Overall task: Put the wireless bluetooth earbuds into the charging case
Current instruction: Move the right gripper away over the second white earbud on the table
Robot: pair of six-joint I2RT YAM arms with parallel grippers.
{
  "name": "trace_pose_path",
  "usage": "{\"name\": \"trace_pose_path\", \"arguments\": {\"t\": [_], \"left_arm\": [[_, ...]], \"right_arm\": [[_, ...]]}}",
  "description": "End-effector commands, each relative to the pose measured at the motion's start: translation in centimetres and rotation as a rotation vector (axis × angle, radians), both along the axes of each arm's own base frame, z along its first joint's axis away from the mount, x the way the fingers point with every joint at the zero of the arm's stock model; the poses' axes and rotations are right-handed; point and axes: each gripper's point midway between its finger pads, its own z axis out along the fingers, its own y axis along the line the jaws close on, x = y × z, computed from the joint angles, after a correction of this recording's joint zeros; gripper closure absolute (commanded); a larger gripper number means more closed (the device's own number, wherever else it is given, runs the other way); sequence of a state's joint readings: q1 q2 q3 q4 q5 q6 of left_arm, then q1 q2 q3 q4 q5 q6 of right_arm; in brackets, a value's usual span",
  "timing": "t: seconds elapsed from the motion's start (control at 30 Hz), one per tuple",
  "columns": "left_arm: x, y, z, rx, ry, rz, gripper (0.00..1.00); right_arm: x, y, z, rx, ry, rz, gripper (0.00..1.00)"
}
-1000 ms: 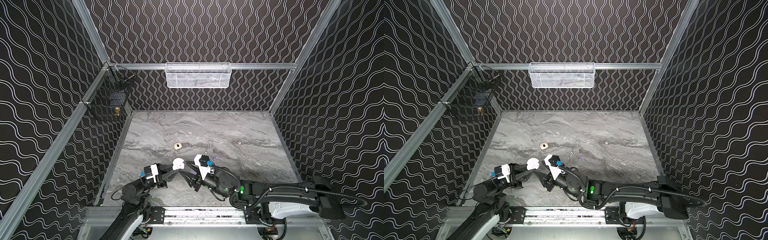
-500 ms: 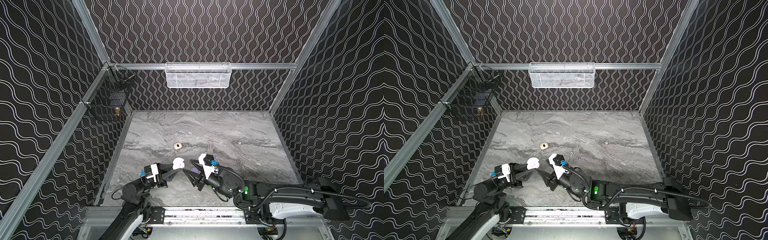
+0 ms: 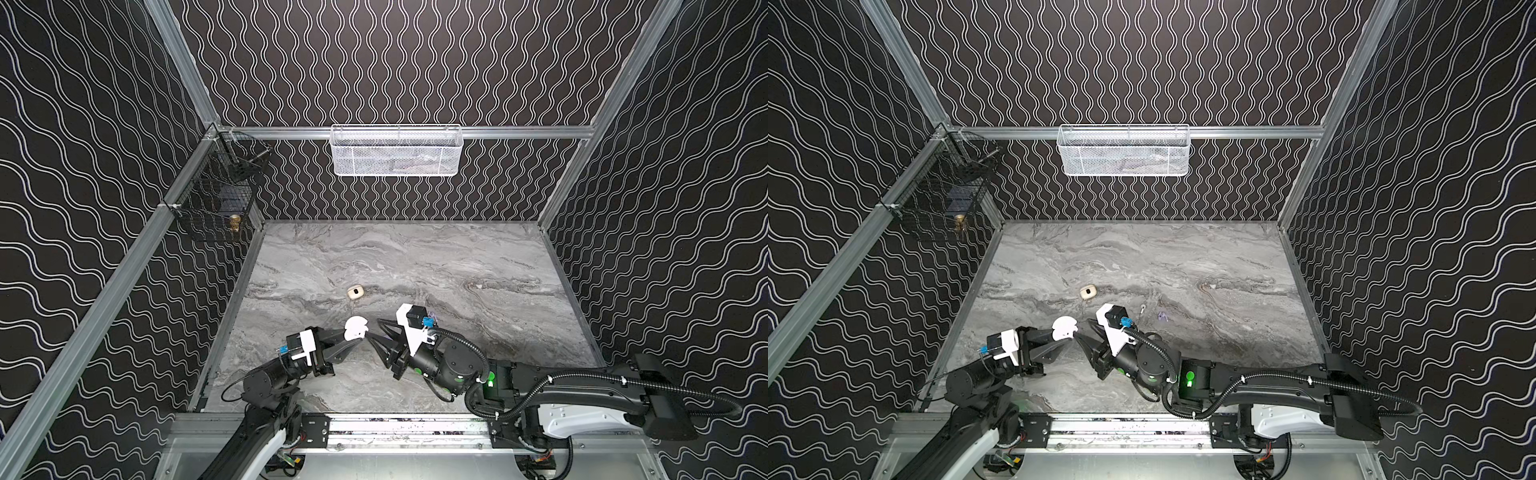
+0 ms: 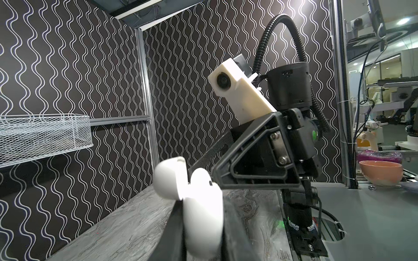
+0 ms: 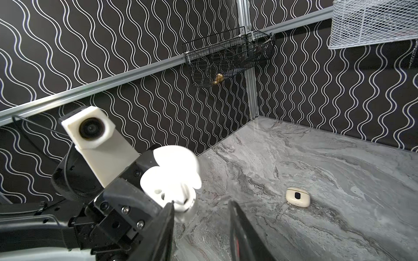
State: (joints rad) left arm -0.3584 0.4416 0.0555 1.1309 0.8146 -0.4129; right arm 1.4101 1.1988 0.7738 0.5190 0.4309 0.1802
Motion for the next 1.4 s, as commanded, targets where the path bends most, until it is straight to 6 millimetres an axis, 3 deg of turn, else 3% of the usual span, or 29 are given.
{"name": "trace_pose_path", "arguments": {"t": [0.0, 0.2, 0.33, 0.4, 0.57, 0.63, 0.8, 0.93, 1.2, 1.37], "left_arm": [[-0.9, 0.1, 0.7, -0.009, -0.055, -0.013, 1.00], [-0.8, 0.1, 0.6, -0.010, -0.050, -0.014, 1.00], [0.0, 0.0, -0.2, 0.015, -0.023, 0.016, 1.00], [0.4, 0.0, -0.5, 0.030, -0.010, 0.034, 1.00], [1.7, 0.2, -1.2, 0.066, 0.043, 0.107, 1.00], [2.0, 0.3, -1.4, 0.079, 0.051, 0.133, 1.00], [2.3, 0.3, -1.6, 0.086, 0.056, 0.147, 1.00], [2.3, 0.2, -1.6, 0.089, 0.056, 0.137, 1.00], [2.4, 0.3, -1.9, 0.097, 0.059, 0.150, 1.00], [2.2, 0.4, -1.7, 0.095, 0.056, 0.151, 1.00]], "right_arm": [[0.5, -0.5, 0.1, 0.015, 0.013, -0.039, 0.60], [0.9, -1.3, 0.2, 0.017, 0.007, -0.068, 0.61], [3.3, -3.8, -0.7, -0.007, 0.022, -0.209, 0.56], [6.1, -5.8, -2.6, -0.031, 0.094, -0.304, 0.55], [14.5, -11.7, -10.9, -0.112, 0.374, -0.526, 0.54], [16.3, -12.6, -13.8, -0.191, 0.460, -0.566, 0.53], [19.4, -12.2, -19.9, -0.362, 0.642, -0.566, 0.47], [21.0, -12.3, -22.8, -0.432, 0.706, -0.602, 0.46], [23.3, -10.9, -25.7, -0.613, 0.787, -0.622, 0.43], [23.6, -11.4, -27.7, -0.707, 0.818, -0.663, 0.43]]}}
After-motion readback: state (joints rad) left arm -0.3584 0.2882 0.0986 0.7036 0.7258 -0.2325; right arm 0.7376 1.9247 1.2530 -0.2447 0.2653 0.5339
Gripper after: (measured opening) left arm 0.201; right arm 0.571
